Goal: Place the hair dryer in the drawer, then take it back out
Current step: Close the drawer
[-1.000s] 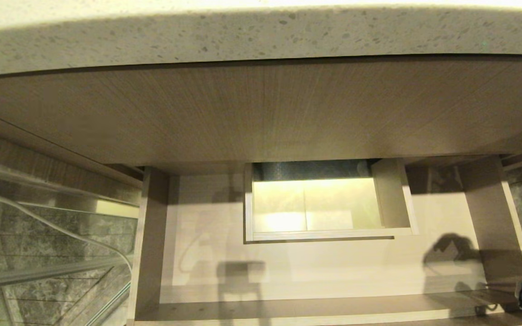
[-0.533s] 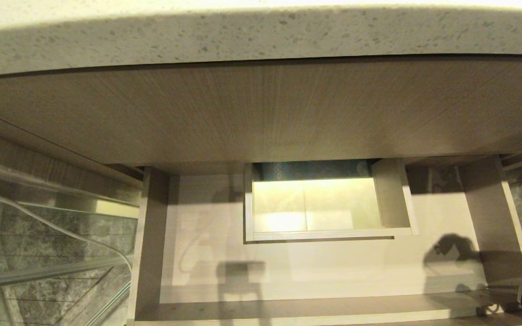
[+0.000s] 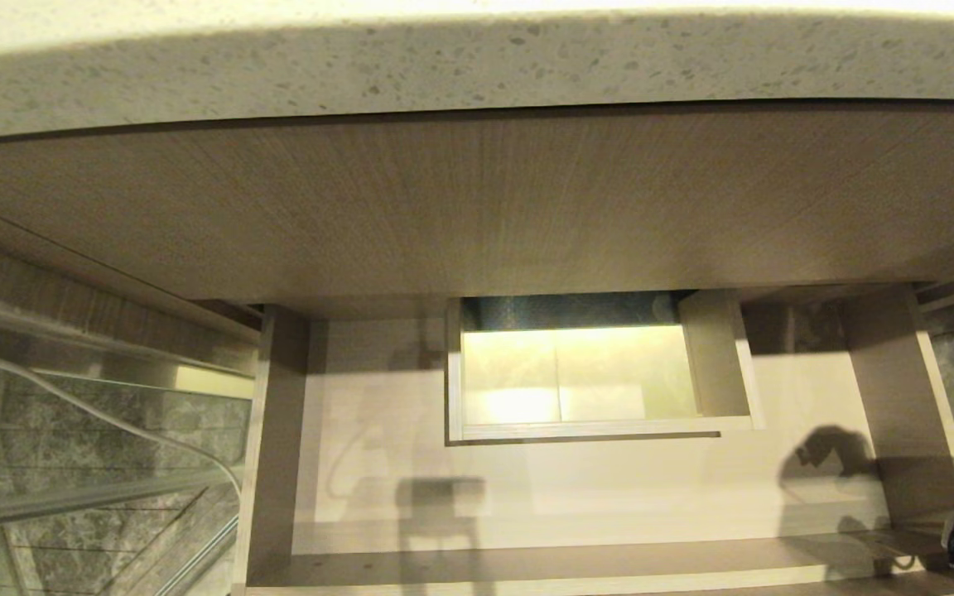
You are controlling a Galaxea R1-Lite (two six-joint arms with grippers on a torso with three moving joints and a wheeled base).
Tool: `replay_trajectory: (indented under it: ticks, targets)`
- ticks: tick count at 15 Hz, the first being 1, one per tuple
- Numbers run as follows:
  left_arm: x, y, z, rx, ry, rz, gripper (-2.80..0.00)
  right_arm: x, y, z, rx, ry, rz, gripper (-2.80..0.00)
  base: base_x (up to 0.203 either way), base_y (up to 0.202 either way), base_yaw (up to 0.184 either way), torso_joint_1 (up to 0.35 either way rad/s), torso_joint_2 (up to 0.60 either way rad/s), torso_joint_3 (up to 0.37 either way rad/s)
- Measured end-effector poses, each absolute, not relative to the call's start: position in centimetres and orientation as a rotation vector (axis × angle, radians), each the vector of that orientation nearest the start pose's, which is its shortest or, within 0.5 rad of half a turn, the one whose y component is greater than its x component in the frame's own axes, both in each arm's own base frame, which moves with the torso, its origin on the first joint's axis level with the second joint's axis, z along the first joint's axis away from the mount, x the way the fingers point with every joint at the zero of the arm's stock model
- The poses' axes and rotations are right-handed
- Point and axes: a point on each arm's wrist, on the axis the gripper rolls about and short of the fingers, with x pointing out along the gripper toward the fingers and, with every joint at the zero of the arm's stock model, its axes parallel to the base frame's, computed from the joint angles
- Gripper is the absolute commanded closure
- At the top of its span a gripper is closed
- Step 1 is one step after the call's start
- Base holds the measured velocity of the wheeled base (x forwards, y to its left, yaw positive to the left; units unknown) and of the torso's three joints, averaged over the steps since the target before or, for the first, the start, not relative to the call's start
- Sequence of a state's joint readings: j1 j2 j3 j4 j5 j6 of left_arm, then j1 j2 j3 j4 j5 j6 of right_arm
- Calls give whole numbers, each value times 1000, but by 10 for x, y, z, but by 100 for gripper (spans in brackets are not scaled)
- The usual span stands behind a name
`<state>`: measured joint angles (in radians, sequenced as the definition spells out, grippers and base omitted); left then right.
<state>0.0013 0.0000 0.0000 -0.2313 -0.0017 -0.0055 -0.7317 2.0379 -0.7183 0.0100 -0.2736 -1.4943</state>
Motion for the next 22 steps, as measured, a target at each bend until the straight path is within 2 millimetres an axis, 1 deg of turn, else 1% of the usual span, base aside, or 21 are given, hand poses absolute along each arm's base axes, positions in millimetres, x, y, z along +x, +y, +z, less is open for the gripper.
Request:
replay_trajectory:
  ticks: [4,8,16,22]
  targets:
    - [-26,0,99,-5,-231,-1,0,203,-190,15,-786,1612,253,0,0,0,0,0,0,0]
    - [-26,0,99,-5,-231,-1,0,210,-194,21,-737,1520,224,0,0,0,0,0,0,0]
    - [-26,0,99,-5,-232,-1,0,226,-204,47,-757,1329,149,0,0,0,0,0,0,0]
    - [-26,0,99,-5,-231,-1,0,235,-207,70,-787,1141,138,0,0,0,0,0,0,0]
